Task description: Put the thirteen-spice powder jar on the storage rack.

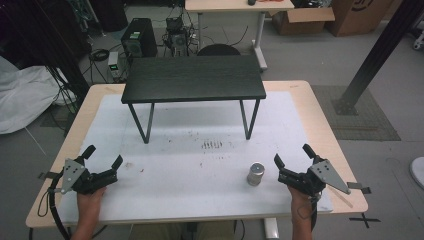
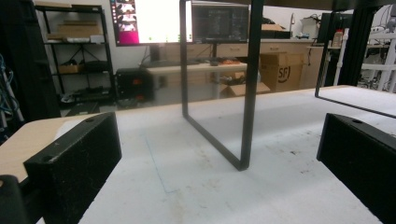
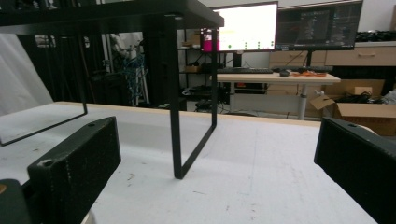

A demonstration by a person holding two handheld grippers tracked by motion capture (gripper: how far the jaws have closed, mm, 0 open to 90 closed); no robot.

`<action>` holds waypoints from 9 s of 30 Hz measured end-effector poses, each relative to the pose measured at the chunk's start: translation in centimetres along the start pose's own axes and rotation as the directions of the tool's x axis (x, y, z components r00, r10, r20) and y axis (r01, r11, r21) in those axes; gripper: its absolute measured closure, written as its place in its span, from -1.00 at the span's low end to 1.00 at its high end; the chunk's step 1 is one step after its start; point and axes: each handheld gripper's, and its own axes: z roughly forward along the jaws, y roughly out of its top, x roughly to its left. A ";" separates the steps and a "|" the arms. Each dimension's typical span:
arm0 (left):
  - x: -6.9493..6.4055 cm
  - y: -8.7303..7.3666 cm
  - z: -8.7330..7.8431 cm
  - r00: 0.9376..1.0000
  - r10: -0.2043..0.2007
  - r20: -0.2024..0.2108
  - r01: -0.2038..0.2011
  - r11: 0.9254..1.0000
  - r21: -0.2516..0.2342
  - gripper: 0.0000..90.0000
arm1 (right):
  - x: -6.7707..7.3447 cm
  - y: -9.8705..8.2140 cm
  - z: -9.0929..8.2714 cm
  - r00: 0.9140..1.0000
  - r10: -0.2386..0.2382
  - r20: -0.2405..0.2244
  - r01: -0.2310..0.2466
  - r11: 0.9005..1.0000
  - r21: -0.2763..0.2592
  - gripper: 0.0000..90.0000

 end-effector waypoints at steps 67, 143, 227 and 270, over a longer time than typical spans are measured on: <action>0.0 0.0 0.0 1.000 -0.004 0.002 0.004 1.000 -0.005 -0.99 | 5.8 -2.7 1.7 0.961 0.055 -0.272 0.037 0.946 0.322 -0.44; 0.0 0.0 0.0 1.000 -0.003 0.003 0.003 1.000 0.000 -0.99 | 7.5 12.0 7.6 0.859 0.034 -0.510 0.079 0.977 0.199 0.07; 0.1 0.0 0.0 1.000 -0.007 0.004 0.007 1.000 -0.001 -0.99 | 12.3 18.9 28.9 0.888 0.064 -0.455 0.083 0.952 0.296 0.07; 0.0 0.0 0.0 1.000 -0.005 0.004 0.005 1.000 0.001 -0.99 | 10.2 19.3 25.3 0.906 0.084 -0.414 0.019 0.971 0.237 -0.93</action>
